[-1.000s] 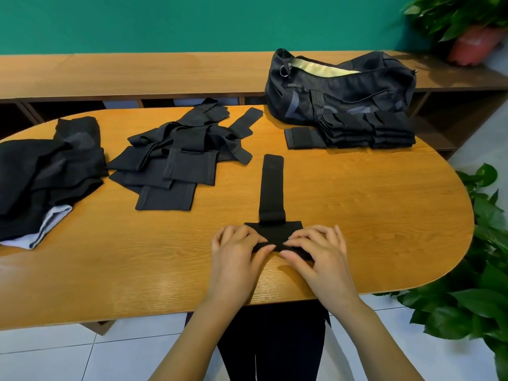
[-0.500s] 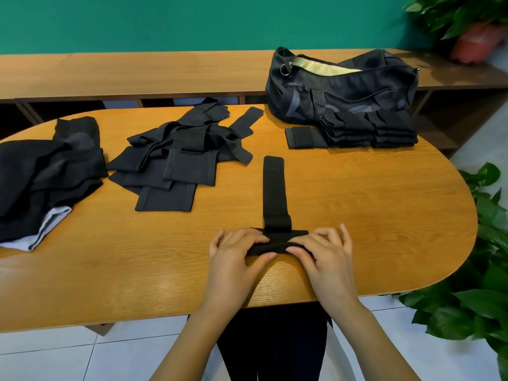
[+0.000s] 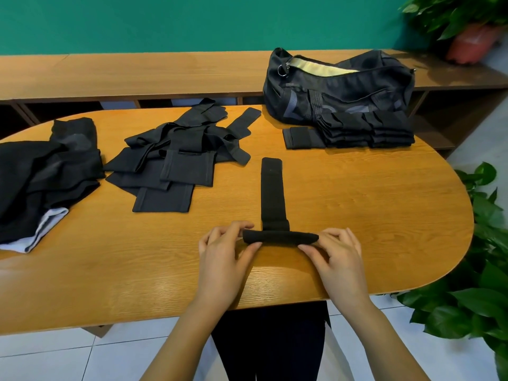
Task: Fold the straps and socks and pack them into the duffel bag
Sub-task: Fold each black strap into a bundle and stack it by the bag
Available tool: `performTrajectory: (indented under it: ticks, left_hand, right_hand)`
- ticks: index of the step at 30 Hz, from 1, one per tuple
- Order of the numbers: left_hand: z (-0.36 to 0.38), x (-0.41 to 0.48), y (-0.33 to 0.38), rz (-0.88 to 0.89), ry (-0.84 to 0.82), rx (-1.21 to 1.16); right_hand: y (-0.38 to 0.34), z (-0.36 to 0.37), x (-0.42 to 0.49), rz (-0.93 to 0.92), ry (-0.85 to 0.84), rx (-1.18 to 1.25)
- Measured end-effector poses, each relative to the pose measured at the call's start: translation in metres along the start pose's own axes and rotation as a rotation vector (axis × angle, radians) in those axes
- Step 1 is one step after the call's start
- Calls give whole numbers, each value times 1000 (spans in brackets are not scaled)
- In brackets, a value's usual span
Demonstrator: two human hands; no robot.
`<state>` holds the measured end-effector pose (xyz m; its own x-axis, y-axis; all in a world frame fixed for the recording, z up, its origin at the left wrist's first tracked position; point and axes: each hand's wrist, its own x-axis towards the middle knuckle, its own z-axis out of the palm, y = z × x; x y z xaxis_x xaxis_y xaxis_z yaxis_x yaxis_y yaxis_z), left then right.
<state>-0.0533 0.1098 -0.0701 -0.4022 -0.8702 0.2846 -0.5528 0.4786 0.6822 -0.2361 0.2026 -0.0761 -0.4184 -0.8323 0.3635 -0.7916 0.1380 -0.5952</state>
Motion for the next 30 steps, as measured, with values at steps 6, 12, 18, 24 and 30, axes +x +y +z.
performTrajectory:
  ticks: [6,12,18,24,30]
  left_hand:
    - [5,3,0,-92,60,36]
    - [6,7,-3,47,67,197]
    - [2,10,-14,156,-201,24]
    - [1,8,-12,128,-250,52]
    - [3,6,-9,106,-242,50]
  right_hand:
    - [-2,5,5,134,23,59]
    - [1,6,9,93,2,-48]
    - [7,13,7,-144,-194,-46]
    - [12,16,7,-166,-196,-36]
    - [5,14,6,-151,-164,-122]
